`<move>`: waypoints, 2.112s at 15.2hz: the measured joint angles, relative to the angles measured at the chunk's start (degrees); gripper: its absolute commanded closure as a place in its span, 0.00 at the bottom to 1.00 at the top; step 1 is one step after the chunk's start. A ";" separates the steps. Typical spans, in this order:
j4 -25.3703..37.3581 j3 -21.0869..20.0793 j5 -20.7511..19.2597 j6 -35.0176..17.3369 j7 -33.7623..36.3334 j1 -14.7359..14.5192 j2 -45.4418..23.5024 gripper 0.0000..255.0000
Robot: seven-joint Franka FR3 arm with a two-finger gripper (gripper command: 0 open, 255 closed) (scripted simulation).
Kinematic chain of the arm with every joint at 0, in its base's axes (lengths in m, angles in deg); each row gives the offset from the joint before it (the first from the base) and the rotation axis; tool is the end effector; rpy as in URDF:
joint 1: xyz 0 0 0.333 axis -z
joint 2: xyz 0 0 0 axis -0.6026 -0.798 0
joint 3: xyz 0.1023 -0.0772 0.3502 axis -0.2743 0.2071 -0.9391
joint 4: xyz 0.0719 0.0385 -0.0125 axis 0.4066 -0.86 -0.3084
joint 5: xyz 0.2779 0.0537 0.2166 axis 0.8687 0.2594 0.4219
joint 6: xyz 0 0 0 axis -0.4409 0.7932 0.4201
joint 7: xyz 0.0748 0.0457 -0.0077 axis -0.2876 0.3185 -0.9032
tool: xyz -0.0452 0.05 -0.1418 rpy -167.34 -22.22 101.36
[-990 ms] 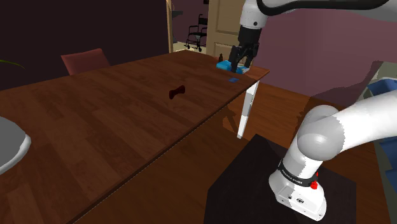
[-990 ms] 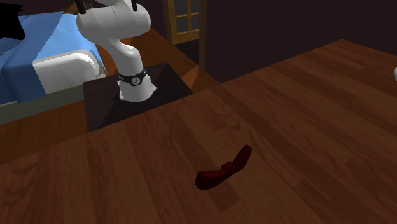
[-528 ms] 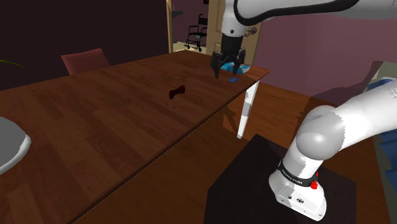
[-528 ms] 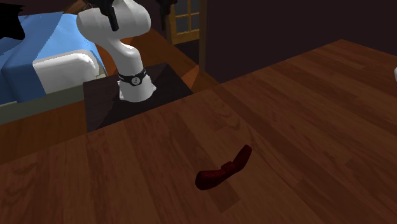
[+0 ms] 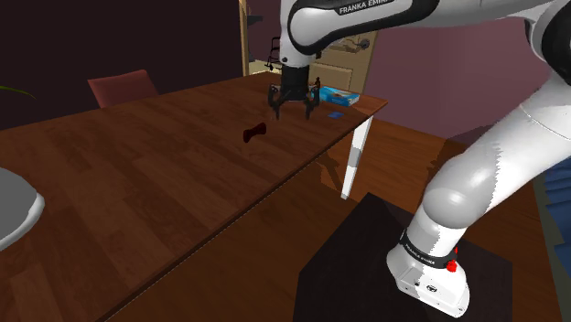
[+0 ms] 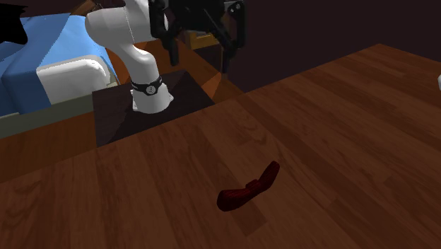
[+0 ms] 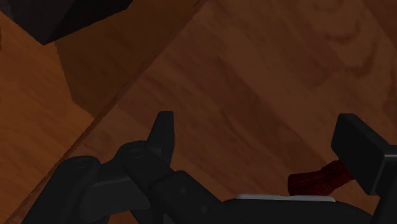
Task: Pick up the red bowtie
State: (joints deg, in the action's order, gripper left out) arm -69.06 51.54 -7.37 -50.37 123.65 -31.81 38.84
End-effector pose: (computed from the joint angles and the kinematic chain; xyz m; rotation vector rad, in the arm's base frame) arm 0.4061 0.0611 0.5470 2.8778 -1.1546 0.0913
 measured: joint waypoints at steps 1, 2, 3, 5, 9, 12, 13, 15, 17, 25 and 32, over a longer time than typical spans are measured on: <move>2.10 -0.91 -0.27 -0.47 3.35 0.41 -2.83 0.00; 4.02 -1.71 -0.56 -0.79 6.82 0.73 -5.37 0.00; 5.48 -2.35 -0.80 -1.03 10.14 0.97 -7.34 0.00; 9.45 -3.14 -1.73 -1.50 16.35 1.56 -12.31 0.00; 17.07 -3.55 -3.71 -2.10 28.18 1.90 -21.66 0.00; 25.07 -2.88 -5.27 -1.34 36.44 1.58 -29.62 0.00; 27.41 -2.53 -5.54 -1.02 39.00 1.39 -31.82 0.00; 32.32 -1.55 -6.01 -0.45 43.52 1.14 -36.47 0.00; 33.15 -1.13 -6.15 -1.09 45.39 1.02 -38.07 0.00; 30.51 -0.84 -6.53 -5.27 46.30 0.99 -39.65 1.00; 30.57 -0.81 -6.57 -5.35 46.30 1.00 -39.76 1.00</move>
State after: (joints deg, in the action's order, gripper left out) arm -38.49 50.73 -13.94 -55.73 169.94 -30.81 -0.92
